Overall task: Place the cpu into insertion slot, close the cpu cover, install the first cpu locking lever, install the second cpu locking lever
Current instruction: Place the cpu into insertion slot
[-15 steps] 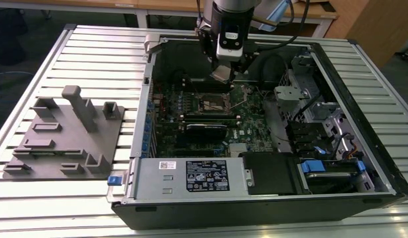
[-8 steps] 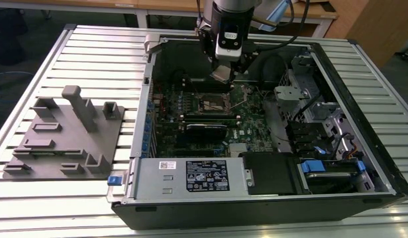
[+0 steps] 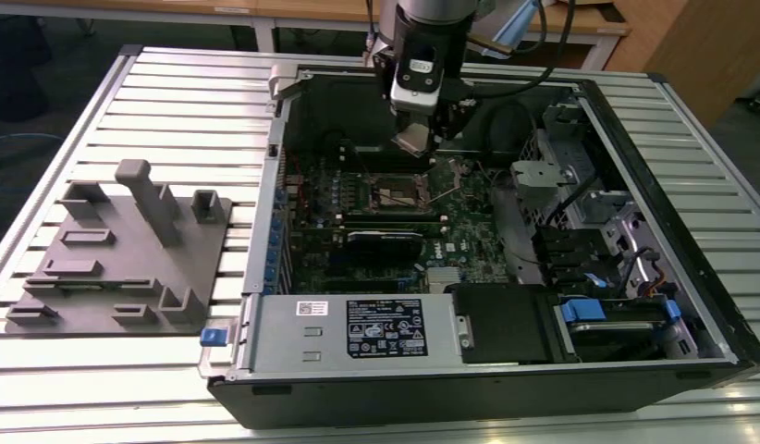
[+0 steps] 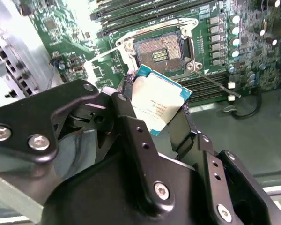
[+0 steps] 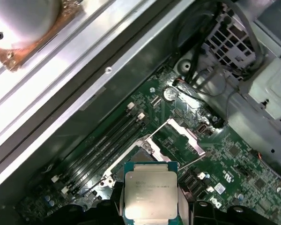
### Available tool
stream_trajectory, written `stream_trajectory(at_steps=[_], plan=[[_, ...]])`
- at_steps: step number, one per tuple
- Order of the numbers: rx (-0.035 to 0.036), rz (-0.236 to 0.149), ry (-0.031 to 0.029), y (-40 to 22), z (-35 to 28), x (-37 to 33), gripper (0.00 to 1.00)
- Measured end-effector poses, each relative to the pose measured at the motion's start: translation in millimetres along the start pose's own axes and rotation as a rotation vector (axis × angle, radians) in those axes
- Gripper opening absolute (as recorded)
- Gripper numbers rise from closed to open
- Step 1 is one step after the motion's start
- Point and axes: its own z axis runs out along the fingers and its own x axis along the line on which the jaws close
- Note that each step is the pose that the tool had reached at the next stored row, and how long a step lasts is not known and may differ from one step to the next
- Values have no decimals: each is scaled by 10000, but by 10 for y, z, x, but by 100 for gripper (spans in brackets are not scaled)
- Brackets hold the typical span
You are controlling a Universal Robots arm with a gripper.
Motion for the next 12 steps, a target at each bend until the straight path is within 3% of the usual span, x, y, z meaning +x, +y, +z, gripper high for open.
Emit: stream_trajectory(at_steps=[12], plan=[[-20, 2284, -211, -2, 22, 0, 54]])
